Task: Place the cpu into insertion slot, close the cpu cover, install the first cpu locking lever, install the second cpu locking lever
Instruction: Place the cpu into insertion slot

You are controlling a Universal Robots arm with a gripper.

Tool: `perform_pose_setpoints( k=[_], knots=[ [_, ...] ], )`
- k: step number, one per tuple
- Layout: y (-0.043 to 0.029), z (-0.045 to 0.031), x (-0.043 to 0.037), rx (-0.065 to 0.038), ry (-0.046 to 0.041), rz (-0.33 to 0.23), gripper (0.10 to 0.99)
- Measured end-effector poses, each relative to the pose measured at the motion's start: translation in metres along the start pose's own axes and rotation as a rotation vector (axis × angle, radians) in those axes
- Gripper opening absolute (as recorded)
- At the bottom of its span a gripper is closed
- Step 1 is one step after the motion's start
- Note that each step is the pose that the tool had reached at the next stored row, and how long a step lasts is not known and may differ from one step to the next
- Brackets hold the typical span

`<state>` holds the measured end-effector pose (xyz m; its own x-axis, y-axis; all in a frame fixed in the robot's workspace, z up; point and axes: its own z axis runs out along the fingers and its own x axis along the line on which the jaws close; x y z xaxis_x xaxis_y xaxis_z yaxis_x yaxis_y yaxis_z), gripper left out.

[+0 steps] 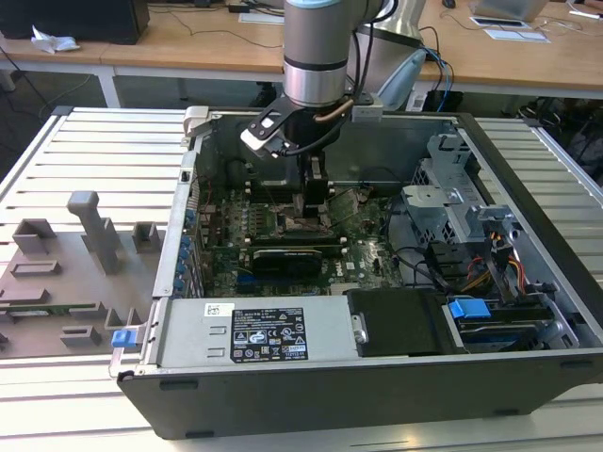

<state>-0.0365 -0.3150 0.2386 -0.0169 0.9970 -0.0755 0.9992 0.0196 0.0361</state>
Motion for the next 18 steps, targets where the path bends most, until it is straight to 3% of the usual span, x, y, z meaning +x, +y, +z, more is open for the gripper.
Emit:
perform_pose_setpoints(
  k=[18],
  knots=[
    [-0.0008, 0.0103, 0.0008, 0.0, 0.0, 0.0, 0.545]
  ],
)
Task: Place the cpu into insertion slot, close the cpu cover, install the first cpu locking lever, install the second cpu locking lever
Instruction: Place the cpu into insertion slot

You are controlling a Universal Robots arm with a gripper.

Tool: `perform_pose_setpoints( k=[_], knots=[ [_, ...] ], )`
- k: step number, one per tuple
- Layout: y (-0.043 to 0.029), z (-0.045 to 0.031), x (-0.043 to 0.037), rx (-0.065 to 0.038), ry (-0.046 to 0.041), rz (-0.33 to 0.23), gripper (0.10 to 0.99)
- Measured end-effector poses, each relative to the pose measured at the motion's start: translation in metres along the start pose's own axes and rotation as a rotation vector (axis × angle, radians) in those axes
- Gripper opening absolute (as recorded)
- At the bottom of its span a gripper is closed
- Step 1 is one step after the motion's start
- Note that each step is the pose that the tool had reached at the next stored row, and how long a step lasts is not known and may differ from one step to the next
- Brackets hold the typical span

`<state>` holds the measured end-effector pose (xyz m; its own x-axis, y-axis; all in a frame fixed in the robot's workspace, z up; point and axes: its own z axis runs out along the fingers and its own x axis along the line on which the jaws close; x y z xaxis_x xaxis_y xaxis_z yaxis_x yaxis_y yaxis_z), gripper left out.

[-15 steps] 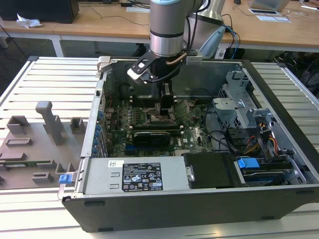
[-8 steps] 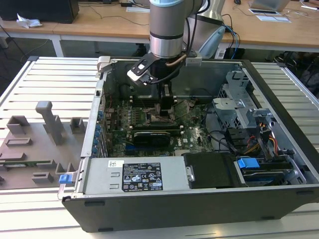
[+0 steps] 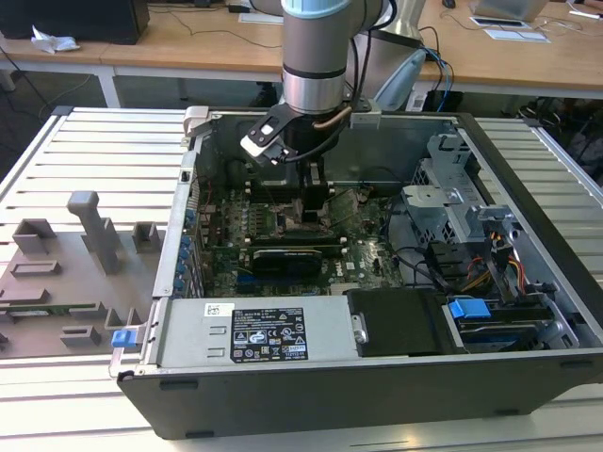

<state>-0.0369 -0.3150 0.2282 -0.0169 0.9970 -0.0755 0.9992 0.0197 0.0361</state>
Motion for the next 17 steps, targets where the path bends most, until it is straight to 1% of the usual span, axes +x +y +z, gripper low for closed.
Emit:
perform_pose_setpoints(
  k=[3, 5, 8, 10, 11, 12, 17],
  knots=[
    [-0.0003, 0.003, 0.0002, 0.0, 0.0, 0.0, 0.545],
    [-0.002, 0.0055, 0.001, 0.0, 0.0001, 0.0, 0.545],
    [-0.0023, 0.0066, 0.0045, 0.0, 0.0025, 0.0, 0.545],
    [-0.0042, 0.0085, 0.0059, 0.0, 0.0045, 0.0, 0.545],
    [-0.0056, 0.0097, 0.006, 0.0, 0.0043, 0.0, 0.545],
    [-0.0093, 0.0127, 0.0063, 0.0, 0.0044, 0.0, 0.545],
    [-0.0101, 0.0198, 0.0081, 0.0, 0.0056, 0.003, 0.545]
  ],
)
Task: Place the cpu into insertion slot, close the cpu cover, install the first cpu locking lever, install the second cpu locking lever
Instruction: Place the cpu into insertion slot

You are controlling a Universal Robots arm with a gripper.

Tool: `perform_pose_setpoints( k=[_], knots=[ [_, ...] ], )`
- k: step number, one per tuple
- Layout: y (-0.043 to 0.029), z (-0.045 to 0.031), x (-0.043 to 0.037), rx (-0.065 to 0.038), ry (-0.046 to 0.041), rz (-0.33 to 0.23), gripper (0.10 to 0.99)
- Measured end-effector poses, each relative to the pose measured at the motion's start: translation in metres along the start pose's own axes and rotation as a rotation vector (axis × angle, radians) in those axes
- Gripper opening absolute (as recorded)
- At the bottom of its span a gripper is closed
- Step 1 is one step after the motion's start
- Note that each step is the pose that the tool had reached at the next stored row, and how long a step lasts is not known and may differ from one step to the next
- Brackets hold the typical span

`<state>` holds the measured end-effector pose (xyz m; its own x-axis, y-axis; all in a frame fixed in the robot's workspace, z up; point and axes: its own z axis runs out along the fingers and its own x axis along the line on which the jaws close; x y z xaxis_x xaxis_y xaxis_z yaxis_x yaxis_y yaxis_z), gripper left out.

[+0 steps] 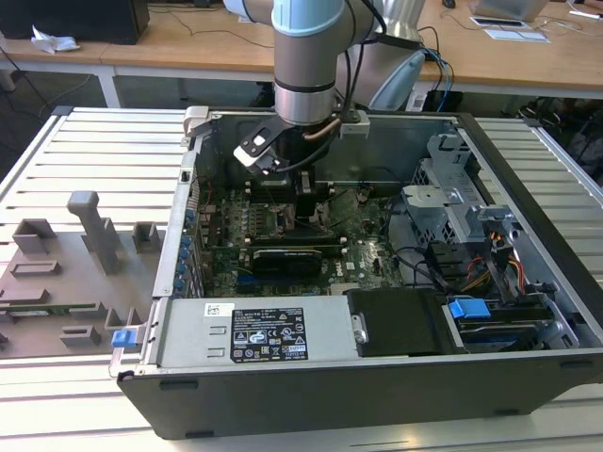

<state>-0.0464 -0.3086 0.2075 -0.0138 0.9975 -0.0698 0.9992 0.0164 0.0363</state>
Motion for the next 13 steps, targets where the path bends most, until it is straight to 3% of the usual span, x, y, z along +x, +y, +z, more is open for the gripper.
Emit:
perform_pose_setpoints(
  k=[8, 13],
  knots=[
    [-0.0007, 0.0089, 0.0018, 0.0, 0.0035, 0.001, 0.545],
    [-0.0006, 0.0099, 0.0019, 0.0, 0.0042, 0.001, 0.545]
  ],
)
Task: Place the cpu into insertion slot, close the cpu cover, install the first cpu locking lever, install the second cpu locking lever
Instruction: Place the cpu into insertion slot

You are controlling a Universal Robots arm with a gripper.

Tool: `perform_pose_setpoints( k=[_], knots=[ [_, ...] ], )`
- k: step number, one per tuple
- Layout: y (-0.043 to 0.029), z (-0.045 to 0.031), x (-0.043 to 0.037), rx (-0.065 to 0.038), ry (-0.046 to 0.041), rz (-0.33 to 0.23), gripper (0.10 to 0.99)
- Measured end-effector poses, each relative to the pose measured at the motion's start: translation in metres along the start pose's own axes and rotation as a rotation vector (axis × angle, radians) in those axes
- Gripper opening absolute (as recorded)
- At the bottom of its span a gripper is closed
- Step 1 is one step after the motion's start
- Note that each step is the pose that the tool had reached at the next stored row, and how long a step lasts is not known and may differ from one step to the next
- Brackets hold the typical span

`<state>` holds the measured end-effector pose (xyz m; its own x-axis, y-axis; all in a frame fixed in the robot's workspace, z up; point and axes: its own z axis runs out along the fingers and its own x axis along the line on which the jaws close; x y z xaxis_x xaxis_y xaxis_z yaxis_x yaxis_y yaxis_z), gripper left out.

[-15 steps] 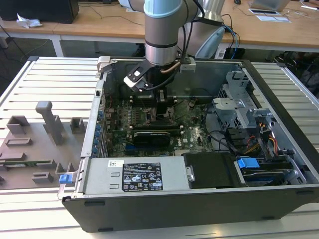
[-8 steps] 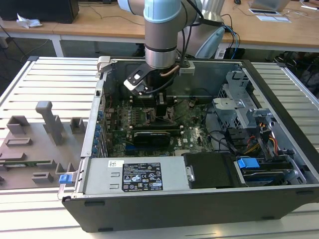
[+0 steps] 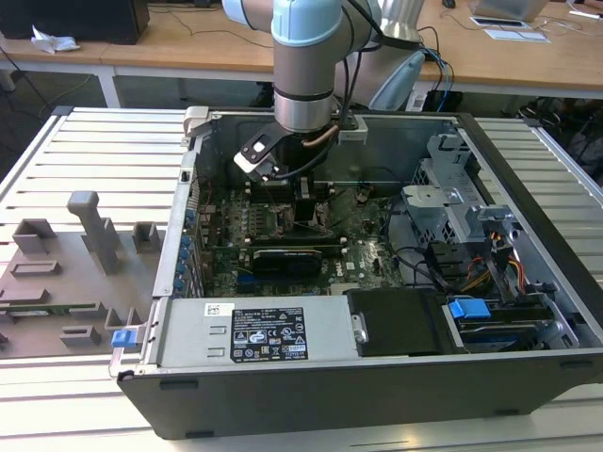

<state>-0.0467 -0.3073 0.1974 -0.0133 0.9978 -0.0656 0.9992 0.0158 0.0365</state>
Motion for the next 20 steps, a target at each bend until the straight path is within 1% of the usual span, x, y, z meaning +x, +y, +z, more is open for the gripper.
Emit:
perform_pose_setpoints(
  k=[1, 2, 4, 6, 9, 12, 14, 17, 18, 20],
  knots=[
    [0.0, 0.0001, 0.0, 0.0, 0.0001, 0.0, 0.553],
    [0.0001, 0.0003, 0.0001, 0.0, 0.0005, 0.0, 0.62],
    [0.0, 0.0, 0.0, 0.0, -0.0003, 0.0, 0.62],
    [-0.0027, -0.0001, 0.0, 0.0, -0.0002, 0.0, 0.62],
    [-0.0045, -0.0001, 0.0002, 0.0, -0.0003, 0.0, 0.62],
    [-0.0049, -0.0004, 0.0029, 0.0, -0.0003, 0.0, 0.62],
    [-0.0049, -0.0004, 0.003, 0.0, -0.0003, 0.0, 0.62],
    [-0.0018, -0.0002, 0.0031, 0.0, -0.0002, -0.002, 0.62],
    [0.0008, -0.0001, 0.003, 0.0, -0.0001, -0.003, 0.62],
    [0.0036, 0.0, 0.0029, 0.001, -0.0001, -0.004, 0.62]
  ],
)
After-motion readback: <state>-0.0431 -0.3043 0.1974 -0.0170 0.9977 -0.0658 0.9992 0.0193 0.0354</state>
